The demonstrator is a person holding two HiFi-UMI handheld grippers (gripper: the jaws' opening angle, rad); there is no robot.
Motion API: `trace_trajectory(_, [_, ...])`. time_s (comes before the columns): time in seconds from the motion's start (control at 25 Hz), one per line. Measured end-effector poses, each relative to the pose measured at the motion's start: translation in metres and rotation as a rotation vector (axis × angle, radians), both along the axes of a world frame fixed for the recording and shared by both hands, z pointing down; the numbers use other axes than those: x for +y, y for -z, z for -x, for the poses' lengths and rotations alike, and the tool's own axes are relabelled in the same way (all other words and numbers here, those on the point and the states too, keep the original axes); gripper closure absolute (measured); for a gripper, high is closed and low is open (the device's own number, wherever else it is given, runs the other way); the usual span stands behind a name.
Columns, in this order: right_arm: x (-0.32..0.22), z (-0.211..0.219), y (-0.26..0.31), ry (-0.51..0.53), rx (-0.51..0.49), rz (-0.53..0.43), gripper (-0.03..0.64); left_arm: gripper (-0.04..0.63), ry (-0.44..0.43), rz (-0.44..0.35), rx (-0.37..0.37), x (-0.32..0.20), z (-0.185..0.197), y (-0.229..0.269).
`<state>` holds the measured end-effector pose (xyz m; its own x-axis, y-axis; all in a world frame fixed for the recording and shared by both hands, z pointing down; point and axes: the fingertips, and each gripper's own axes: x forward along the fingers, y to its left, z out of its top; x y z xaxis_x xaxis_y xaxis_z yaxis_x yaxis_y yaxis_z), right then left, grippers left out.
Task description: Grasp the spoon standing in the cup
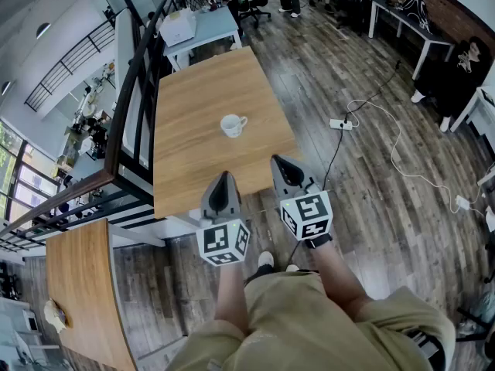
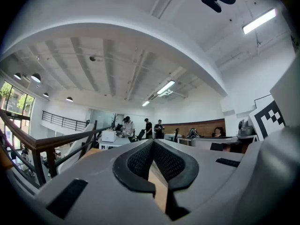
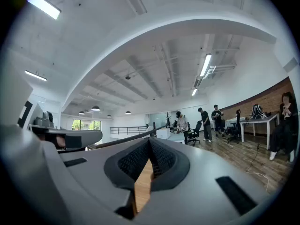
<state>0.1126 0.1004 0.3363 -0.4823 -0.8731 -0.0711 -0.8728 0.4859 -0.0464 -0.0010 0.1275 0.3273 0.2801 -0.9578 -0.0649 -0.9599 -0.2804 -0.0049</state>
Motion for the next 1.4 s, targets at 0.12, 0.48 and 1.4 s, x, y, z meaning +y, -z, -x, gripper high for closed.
trace_trajectory(0.12, [-0.004,-0.003,0.002,-0.004,-0.013,-0.005,0.603,0.594,0.002,-0.001,0.003,-0.004,0.000,-0.001])
trace_trajectory(0.48, [-0.029,0.008,0.000,0.016,-0.049,-0.021,0.603,0.594,-0.027,-0.004,0.015,-0.033,0.006,-0.005])
trace_trajectory(1.4, [-0.268,0.120,-0.022,-0.112,-0.003,-0.005,0.603,0.594,-0.103,0.012,0.084,-0.289,0.129,-0.034])
